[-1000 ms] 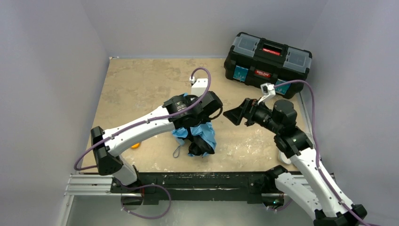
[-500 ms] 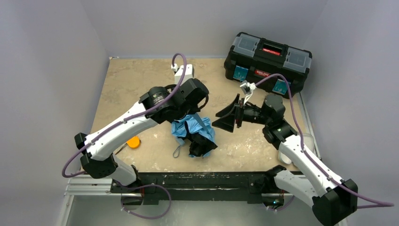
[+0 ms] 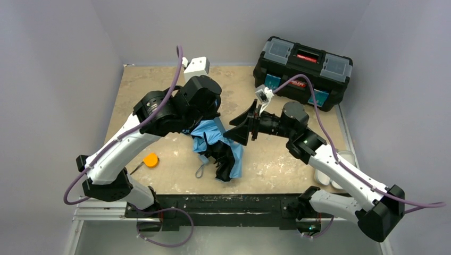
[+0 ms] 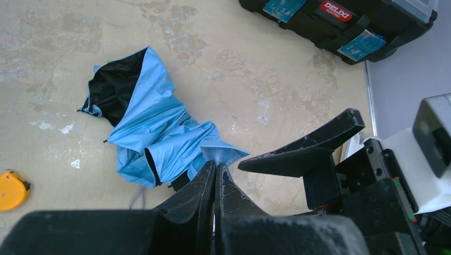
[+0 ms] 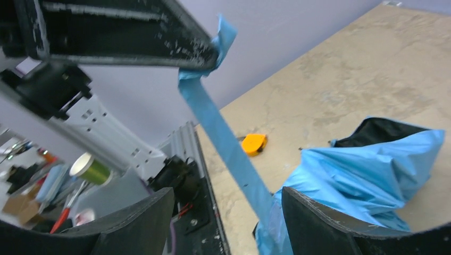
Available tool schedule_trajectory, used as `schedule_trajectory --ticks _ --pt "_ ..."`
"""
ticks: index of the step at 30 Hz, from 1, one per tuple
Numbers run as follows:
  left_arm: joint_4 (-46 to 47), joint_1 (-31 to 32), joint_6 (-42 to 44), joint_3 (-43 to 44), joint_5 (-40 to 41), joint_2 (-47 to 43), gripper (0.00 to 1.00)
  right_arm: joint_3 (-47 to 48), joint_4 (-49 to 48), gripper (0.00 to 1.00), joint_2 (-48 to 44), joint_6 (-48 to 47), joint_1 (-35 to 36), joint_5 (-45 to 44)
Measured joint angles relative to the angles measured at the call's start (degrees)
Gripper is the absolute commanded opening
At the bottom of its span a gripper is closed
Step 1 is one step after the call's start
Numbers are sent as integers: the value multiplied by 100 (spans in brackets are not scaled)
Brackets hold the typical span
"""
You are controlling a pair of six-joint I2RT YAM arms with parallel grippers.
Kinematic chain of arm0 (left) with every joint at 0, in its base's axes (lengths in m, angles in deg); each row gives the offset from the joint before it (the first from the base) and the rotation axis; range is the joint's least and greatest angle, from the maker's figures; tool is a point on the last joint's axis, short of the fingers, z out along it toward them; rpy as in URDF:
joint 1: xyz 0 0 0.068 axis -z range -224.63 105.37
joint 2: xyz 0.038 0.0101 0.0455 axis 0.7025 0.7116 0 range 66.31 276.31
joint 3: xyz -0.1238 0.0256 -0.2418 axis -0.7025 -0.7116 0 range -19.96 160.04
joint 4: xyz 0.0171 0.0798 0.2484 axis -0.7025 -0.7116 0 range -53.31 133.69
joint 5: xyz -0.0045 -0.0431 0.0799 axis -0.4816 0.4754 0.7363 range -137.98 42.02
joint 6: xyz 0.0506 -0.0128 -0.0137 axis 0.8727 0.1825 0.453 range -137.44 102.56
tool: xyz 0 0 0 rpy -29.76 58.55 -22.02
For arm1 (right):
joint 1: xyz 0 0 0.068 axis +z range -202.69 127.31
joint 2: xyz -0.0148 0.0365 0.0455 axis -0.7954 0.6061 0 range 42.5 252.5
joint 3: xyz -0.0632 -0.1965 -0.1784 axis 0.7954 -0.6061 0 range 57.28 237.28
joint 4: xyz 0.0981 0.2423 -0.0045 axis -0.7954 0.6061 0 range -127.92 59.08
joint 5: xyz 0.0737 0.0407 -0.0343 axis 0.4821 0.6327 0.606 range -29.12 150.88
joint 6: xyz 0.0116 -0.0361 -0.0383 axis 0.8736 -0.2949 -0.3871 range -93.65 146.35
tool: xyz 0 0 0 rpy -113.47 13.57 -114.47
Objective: Put away the umbrella
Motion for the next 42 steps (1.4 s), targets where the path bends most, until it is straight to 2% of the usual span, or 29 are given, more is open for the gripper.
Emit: schedule_trajectory --ticks 5,12,18,22,25,27,29,31,33,38,42 --pt "-153 0 15 129 -50 2 0 81 -59 74 -105 -22 0 -546" --pt "-376 2 13 654 -144 2 0 595 -160 72 264 -138 155 -577" --pt "-435 2 24 839 -201 2 0 1054 -188 65 682 -251 472 -597" --pt "-511 2 48 1088 -201 28 0 1384 -201 56 894 -267 605 -647" --pt "-575 2 120 1388 -201 72 0 1696 -216 54 1058 -284 697 -734" --pt "-531 2 326 1508 -249 59 0 1917 -223 61 1172 -289 776 -754" --pt "-407 0 562 1453 -348 -22 0 2046 -225 78 1255 -304 831 -765" --pt "-83 2 894 999 -442 -313 0 2057 -201 92 1261 -310 861 -730" --pt "400 2 1338 116 -562 -887 0 2048 -190 99 1250 -356 863 -623" --pt "1718 -149 2317 -2218 -999 -2629 0 1965 -9 99 1110 -496 802 85" --pt "2524 -527 2774 -3163 -1602 -3545 0 1869 -177 99 1038 -376 503 756"
